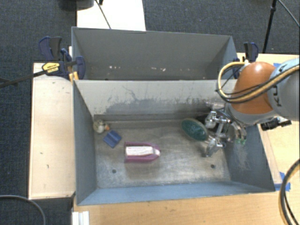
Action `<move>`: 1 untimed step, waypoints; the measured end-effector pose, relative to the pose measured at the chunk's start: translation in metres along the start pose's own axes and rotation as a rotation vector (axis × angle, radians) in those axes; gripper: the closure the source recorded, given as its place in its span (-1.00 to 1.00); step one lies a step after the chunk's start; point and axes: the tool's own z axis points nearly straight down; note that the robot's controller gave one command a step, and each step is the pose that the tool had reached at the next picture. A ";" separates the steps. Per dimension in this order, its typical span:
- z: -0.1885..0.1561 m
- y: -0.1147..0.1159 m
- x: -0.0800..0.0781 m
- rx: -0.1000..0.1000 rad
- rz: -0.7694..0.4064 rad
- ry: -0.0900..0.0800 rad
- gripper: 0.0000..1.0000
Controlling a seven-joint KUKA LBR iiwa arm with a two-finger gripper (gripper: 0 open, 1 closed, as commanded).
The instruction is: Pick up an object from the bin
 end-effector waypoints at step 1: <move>-0.001 0.029 0.008 0.010 0.228 -0.007 -1.00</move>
Offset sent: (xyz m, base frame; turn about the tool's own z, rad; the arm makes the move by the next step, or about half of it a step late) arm -0.0032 0.0331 -0.0013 0.2247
